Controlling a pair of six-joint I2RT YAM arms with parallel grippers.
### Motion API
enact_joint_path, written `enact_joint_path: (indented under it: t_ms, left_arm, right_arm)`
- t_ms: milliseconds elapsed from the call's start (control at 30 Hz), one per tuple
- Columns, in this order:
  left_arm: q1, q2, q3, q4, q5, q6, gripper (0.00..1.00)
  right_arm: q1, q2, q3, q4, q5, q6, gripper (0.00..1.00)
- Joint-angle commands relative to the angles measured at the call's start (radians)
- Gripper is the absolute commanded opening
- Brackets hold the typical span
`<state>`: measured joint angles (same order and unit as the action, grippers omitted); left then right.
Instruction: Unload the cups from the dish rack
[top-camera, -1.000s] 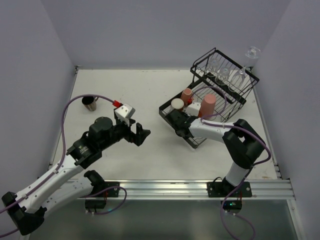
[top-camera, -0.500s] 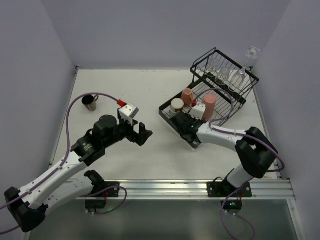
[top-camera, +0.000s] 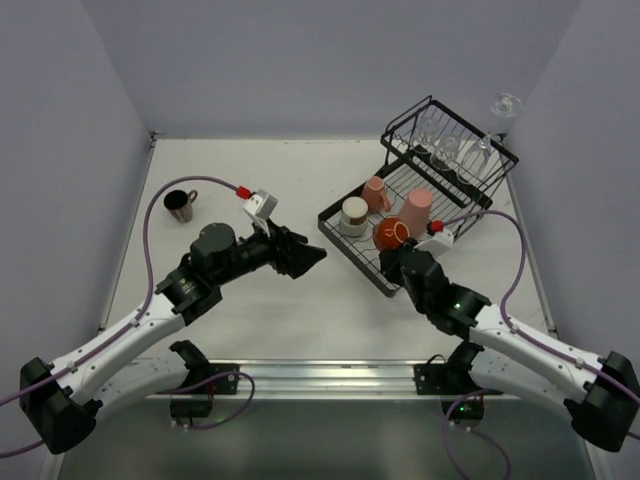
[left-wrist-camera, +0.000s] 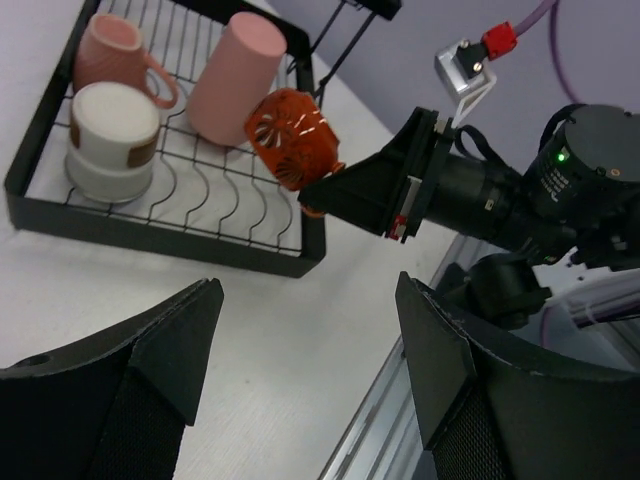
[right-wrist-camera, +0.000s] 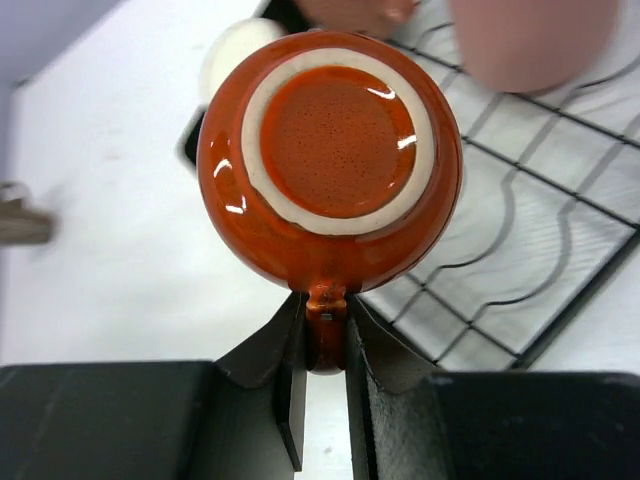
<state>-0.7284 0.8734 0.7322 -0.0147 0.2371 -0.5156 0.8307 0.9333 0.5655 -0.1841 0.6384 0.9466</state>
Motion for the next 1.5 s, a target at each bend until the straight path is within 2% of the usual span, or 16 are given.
enact_joint_path:
  t_ms: [0,133,267,400,533,700,900,1033,1200,1467]
  left_arm:
    - [0.003,0.038,-0.028,0.270,0.122,-0.176,0.77]
    - [0.003,0.107,-0.076,0.482,0.183,-0.358,0.77]
    - [-0.005,0.211,-0.093,0.605,0.240,-0.458,0.75]
    - [-0.016,0.263,-0.099,0.699,0.260,-0.529,0.75]
    - [-0.022,0.303,-0.109,0.864,0.277,-0.581,0.75]
    - [-0.034,0.335,-0.088,0.851,0.255,-0.541,0.71]
    - [-0.035,0.328,-0.083,0.776,0.237,-0.498,0.62]
    - [-0.035,0.288,-0.076,0.719,0.238,-0.459,0.66]
    - [-0.035,0.257,-0.074,0.619,0.192,-0.408,0.70]
    - [-0.035,0.381,0.027,0.688,0.295,-0.400,0.69]
  right_arm:
    - [0.005,-0.175,-0.056,0.247,-0.192,-0.040,0.00]
    - [0.005,-0.283,-0.090,0.331,-0.411,-0.052,0.00]
    - [0.005,-0.338,-0.116,0.377,-0.474,-0.063,0.00]
    - [0.004,-0.369,-0.171,0.455,-0.539,-0.025,0.00]
    - [0.004,-0.361,-0.196,0.512,-0.569,0.012,0.00]
    - [0.004,-0.338,-0.223,0.580,-0.617,0.052,0.00]
    - [0.004,-0.396,-0.231,0.569,-0.568,0.046,0.00]
    - [0.004,-0.416,-0.217,0.511,-0.522,0.026,0.00]
    - [0.004,-0.413,-0.214,0.546,-0.537,0.023,0.00]
    - [0.004,-0.286,-0.228,0.678,-0.632,0.080,0.00]
